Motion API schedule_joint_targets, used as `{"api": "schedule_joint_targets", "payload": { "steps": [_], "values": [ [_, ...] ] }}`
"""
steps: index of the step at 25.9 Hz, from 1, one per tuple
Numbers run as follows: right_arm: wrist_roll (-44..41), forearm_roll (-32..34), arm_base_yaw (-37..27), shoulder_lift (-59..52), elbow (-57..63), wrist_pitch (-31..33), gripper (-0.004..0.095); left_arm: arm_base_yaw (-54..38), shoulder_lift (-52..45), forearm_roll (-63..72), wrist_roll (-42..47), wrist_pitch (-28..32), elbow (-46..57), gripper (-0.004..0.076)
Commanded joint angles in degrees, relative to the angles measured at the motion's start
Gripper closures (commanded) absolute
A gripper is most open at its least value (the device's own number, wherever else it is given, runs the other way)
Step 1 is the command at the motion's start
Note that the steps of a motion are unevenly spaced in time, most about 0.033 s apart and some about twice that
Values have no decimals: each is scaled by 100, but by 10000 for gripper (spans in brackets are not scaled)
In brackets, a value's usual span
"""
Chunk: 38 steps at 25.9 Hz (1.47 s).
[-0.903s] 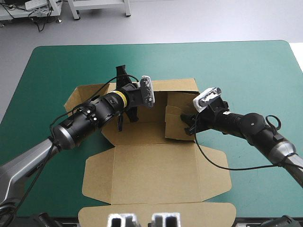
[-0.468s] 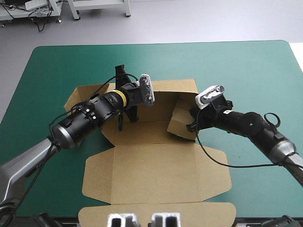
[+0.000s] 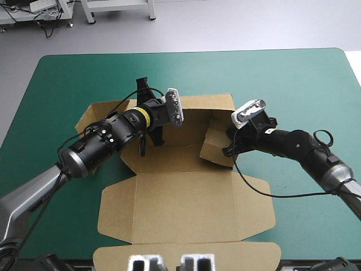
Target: Fold the box
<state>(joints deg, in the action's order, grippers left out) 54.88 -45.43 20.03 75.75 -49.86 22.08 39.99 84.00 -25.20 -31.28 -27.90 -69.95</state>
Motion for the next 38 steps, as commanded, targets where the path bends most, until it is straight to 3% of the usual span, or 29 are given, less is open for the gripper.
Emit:
{"api": "schedule_joint_targets", "payload": {
  "steps": [1, 11, 13, 18, 20, 23, 27, 30, 33, 36, 38],
  "values": [
    [13, 167, 72, -167, -235, 181, 928, 71, -113, 380, 189, 76, -99, 733],
    [-532, 618, 4, -167, -464, 582, 903, 71, -113, 417, 200, 125, -99, 733],
    [-571, 636, 4, -167, -582, 927, 812, 71, -113, 406, 200, 76, -99, 733],
    [-1144, 1252, -61, -255, -1181, 2538, 286, 71, -113, 385, 200, -44, -99, 734],
    [-1662, 1719, -61, -375, -1513, 3066, 180, 71, -113, 370, 200, -44, -99, 734],
    [-2181, 2397, -61, -636, -2038, 3645, 237, 71, -113, 238, 568, -20, -99, 734],
    [-3001, 3357, -61, -1071, -2671, 3661, 402, 71, -113, -413, 1494, 89, -99, 734],
    [-3845, 4241, -61, -1256, -3234, 3576, 706, 71, -113, -1239, 2351, 79, -99, 734],
    [-4048, 4315, -104, -1198, -3315, 3350, 931, 135, -113, -1225, 2260, 91, -99, 734],
    [-4597, 4722, -104, -816, -3400, 2851, 928, 362, -113, -1249, 2248, 81, -99, 734],
    [-4920, 5014, -104, -351, -3751, 2870, 928, 547, -113, -1409, 2218, -49, -99, 734]
  ]
}}
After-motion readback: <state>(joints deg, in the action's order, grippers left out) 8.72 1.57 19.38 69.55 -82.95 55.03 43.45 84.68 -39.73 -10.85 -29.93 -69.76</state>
